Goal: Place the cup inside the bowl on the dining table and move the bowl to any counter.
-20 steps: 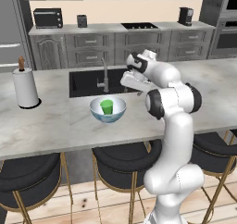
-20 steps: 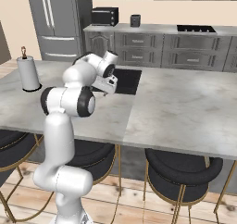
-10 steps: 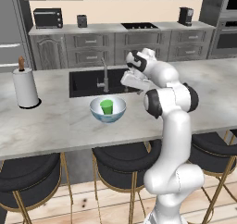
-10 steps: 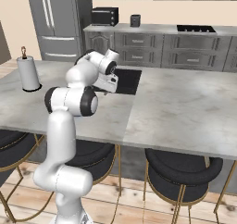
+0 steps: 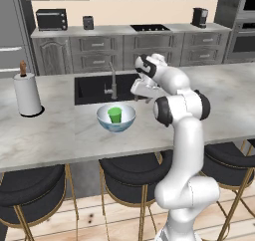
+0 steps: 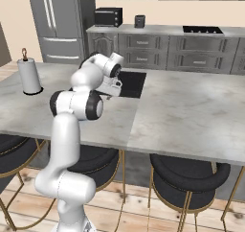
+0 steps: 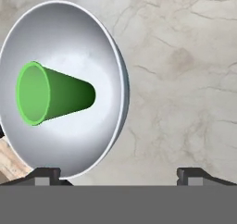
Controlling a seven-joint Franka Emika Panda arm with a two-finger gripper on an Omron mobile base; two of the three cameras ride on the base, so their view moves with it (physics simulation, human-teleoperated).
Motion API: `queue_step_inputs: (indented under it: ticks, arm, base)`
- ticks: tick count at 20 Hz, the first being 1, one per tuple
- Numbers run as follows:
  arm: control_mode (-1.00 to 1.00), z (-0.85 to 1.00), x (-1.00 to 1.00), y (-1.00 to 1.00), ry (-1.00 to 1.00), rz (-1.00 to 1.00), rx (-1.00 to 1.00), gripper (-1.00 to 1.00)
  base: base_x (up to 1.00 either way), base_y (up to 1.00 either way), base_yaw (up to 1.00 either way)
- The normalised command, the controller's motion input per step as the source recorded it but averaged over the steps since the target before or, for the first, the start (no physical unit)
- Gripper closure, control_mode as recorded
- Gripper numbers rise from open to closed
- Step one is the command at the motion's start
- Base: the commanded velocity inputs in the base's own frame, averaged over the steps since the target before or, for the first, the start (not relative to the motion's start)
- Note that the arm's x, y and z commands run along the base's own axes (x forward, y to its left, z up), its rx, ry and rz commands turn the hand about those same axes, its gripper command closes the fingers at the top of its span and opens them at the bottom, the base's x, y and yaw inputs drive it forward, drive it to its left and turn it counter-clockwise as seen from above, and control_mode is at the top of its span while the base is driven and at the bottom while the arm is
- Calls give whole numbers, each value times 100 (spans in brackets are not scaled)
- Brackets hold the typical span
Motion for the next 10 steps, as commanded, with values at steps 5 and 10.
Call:
queue_step_inputs:
  ticks: [5,10]
  arm:
    - [-100,-4,0,9,0,16,5,-100]
    - [-100,-2,0,11,0,5,1,-100]
  base:
    - [0,0,0]
    - [0,0,0]
